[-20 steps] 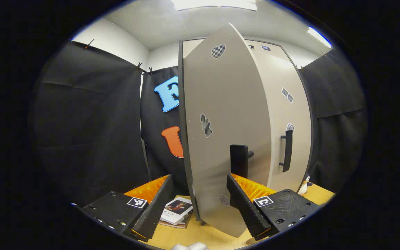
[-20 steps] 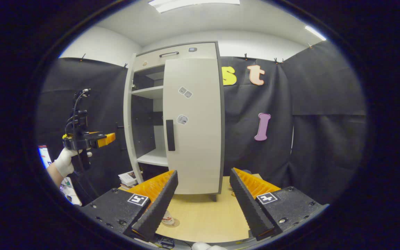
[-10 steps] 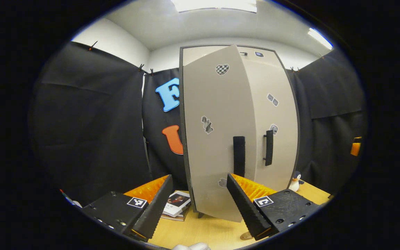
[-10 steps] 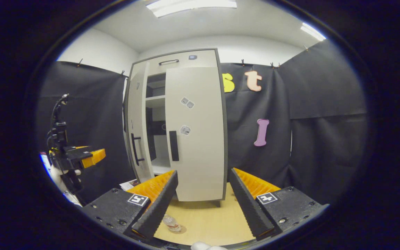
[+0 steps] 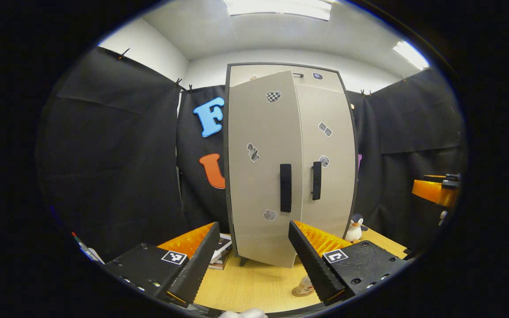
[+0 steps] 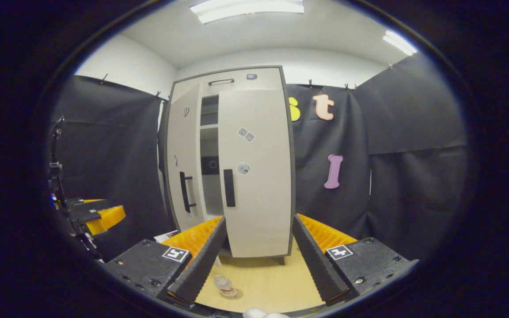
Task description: Grasp the bottle in the cabinet with the left hand and place it on the coaster, then close the right door with the right hand and the left door with the left hand.
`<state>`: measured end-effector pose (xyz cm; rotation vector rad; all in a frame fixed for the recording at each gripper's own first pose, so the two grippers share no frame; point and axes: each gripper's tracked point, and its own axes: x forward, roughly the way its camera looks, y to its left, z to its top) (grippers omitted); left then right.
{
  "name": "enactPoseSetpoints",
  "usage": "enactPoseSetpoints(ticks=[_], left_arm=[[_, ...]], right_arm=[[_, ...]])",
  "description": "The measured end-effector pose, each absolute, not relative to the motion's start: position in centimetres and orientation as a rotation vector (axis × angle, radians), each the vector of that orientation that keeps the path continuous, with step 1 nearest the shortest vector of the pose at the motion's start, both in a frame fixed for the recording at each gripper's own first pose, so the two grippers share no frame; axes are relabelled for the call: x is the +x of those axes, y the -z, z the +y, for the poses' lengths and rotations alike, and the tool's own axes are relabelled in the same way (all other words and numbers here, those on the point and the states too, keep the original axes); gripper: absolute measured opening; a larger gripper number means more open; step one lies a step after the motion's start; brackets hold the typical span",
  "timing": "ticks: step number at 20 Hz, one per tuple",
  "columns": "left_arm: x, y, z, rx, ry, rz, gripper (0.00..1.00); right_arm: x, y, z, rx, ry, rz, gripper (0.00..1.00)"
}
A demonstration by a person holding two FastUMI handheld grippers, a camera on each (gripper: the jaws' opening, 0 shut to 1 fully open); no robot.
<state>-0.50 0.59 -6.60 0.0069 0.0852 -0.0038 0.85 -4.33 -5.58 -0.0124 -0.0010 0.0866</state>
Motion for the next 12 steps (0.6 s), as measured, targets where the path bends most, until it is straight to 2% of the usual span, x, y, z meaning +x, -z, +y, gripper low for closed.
enactPoseSetpoints(ticks=[2,3,4,5,6,12], left_arm=[[-1.0,7.0,0.9,-0.001,0.006,0.094,0.96],[-1.2,7.1,1.0,-0.009,0.008,0.095,0.96],[-1.4,7.2,1.1,-0.018,0.008,0.097,0.96],[-1.6,7.3,1.1,-0.021,0.012,0.101,0.96],[-1.8,7.3,1.2,-0.021,0.013,0.100,0.96],[-2.3,7.0,1.2,-0.011,0.020,0.091,0.96]], right_arm=[[0.3,5.6,-4.1,-0.013,-0.079,-0.006,0.94],[0.0,5.6,-4.0,-0.018,-0.075,-0.008,0.98],[-0.2,5.7,-3.8,-0.024,-0.074,-0.008,0.98],[-0.4,5.8,-3.7,-0.029,-0.073,-0.008,0.94],[-0.5,5.8,-3.9,-0.030,-0.067,-0.010,0.98],[-1.1,6.4,-3.3,-0.029,-0.062,-0.006,0.98]])
